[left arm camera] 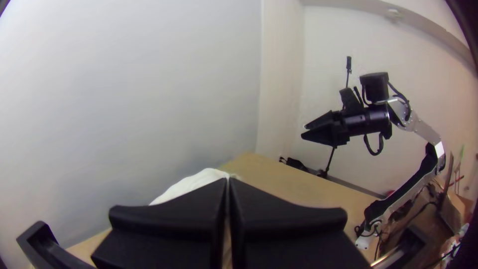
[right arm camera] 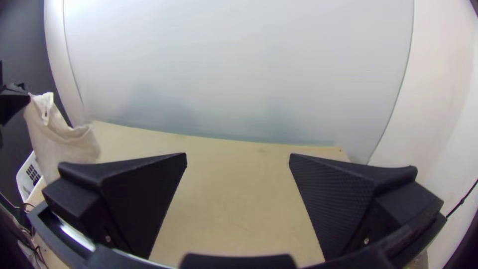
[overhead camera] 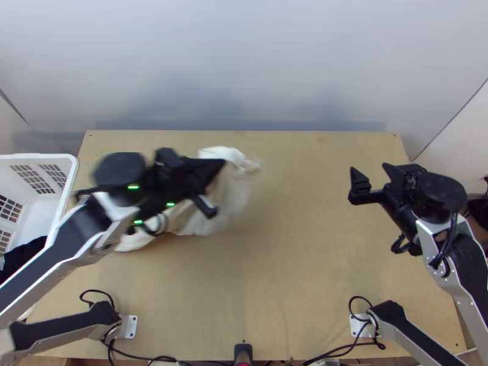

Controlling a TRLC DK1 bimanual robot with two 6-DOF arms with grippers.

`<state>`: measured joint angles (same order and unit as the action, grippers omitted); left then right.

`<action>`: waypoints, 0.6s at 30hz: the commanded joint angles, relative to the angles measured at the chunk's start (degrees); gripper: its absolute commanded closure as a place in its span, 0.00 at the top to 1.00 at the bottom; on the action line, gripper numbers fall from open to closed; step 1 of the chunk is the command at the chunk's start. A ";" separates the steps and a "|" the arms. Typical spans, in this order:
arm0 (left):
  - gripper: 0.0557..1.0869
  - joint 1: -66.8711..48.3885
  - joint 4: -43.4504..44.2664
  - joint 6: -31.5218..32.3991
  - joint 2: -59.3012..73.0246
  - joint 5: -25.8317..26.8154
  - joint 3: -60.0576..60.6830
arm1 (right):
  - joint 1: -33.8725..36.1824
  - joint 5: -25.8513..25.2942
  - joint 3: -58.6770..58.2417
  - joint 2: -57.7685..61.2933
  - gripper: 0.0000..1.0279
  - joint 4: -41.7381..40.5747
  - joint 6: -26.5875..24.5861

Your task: Fold the t-shirt

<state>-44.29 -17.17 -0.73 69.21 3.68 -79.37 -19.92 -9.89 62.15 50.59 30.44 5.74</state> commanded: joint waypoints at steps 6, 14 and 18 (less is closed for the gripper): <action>0.04 -8.70 10.14 1.70 16.40 -0.52 -4.74 | 8.76 0.22 -9.42 -9.28 0.93 -0.55 2.44; 0.04 -13.63 8.56 3.98 25.01 -0.08 -21.26 | 13.59 0.13 -16.71 -14.38 0.93 -0.90 2.96; 0.04 -16.18 5.65 5.74 26.68 0.71 -29.26 | 14.65 0.13 -18.73 -15.34 0.93 -2.14 2.88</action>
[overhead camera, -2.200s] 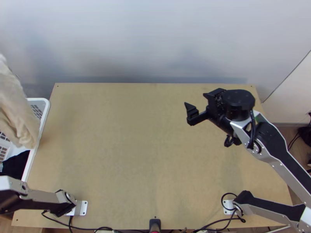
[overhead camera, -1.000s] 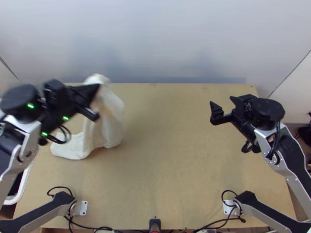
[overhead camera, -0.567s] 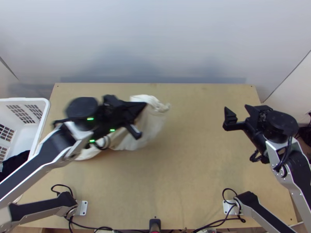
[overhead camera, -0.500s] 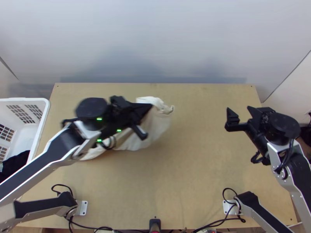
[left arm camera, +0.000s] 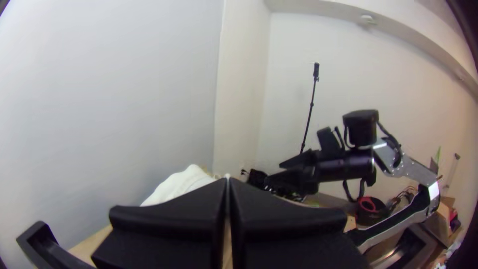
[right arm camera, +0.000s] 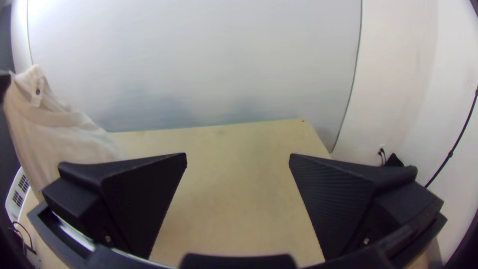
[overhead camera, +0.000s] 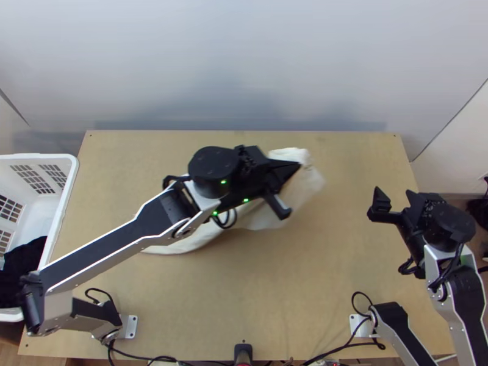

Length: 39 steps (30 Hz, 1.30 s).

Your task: Fold the t-shirt

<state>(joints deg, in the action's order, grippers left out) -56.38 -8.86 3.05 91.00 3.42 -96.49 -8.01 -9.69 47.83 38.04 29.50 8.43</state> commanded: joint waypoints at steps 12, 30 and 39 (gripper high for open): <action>0.04 -1.63 -2.56 3.81 2.51 1.59 -2.48 | 3.44 -0.06 -6.00 0.72 0.93 -5.59 0.63; 0.04 20.96 5.79 -0.76 20.53 10.64 17.39 | 3.62 0.20 -11.27 1.68 0.93 -7.79 1.77; 0.11 30.63 4.47 -7.44 22.55 10.64 15.63 | 3.70 3.10 -13.38 2.12 0.94 -7.87 3.44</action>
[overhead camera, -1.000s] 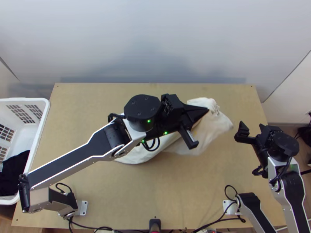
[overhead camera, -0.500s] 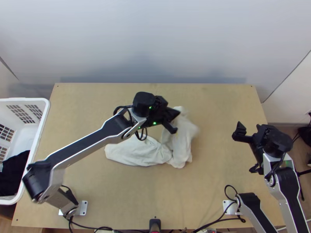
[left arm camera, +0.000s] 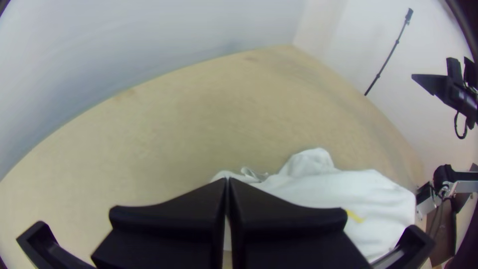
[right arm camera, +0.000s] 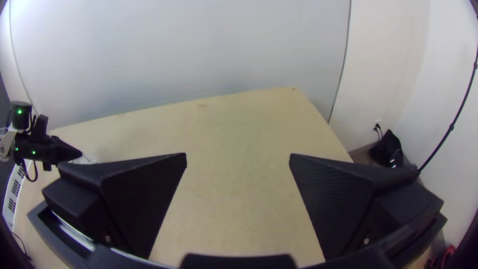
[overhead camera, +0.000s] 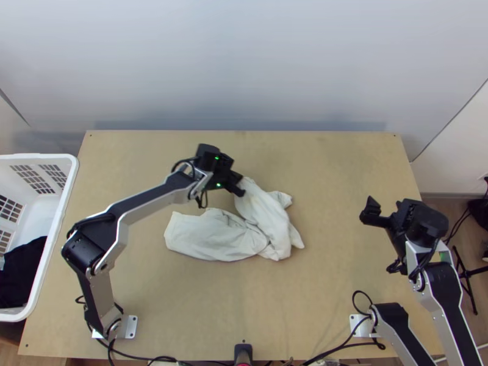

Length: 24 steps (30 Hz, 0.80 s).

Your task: Fold the t-shirt

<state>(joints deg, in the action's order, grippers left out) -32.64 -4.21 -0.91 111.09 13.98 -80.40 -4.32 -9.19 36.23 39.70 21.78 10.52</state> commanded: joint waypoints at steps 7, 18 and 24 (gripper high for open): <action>0.96 11.29 -9.42 -2.96 5.10 0.08 -6.70 | -2.63 10.68 -1.86 2.48 0.94 5.99 2.22; 0.96 18.49 -20.23 2.23 -9.84 2.90 -3.10 | -7.99 18.24 -2.21 6.53 0.94 9.86 4.94; 0.96 20.16 -27.35 4.86 -22.85 5.01 -0.11 | -11.15 22.46 -2.30 8.90 0.94 9.33 6.26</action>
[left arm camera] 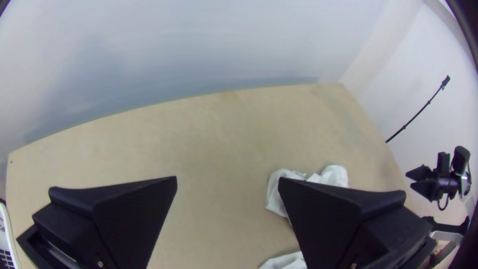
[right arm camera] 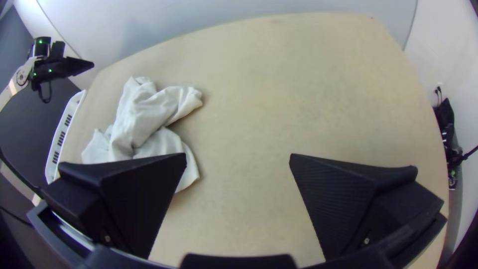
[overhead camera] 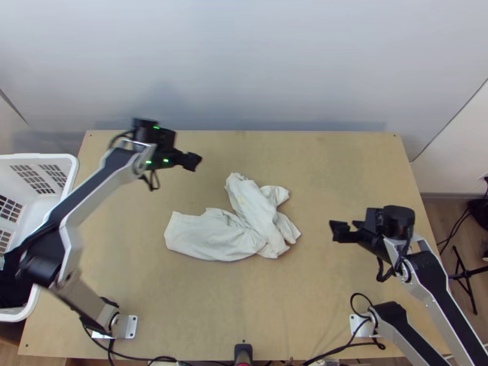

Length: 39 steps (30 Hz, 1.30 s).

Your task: Fold the t-shirt

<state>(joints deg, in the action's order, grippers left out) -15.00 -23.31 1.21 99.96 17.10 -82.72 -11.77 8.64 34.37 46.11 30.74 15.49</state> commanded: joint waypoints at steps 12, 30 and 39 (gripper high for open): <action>0.96 -5.65 -20.90 5.20 -27.37 2.06 12.41 | -12.75 10.60 -0.09 9.62 0.94 -1.83 2.36; 0.95 -12.33 -27.05 6.35 -35.98 1.44 20.75 | -16.53 10.25 -0.27 23.41 0.93 -14.04 2.18; 0.95 -11.89 -28.19 5.73 -39.93 1.27 23.74 | -18.02 7.88 1.93 31.76 0.83 -17.29 2.18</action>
<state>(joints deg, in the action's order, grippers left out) -27.00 -50.94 7.51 62.76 18.76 -61.52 -28.51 17.69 34.89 71.90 15.38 17.80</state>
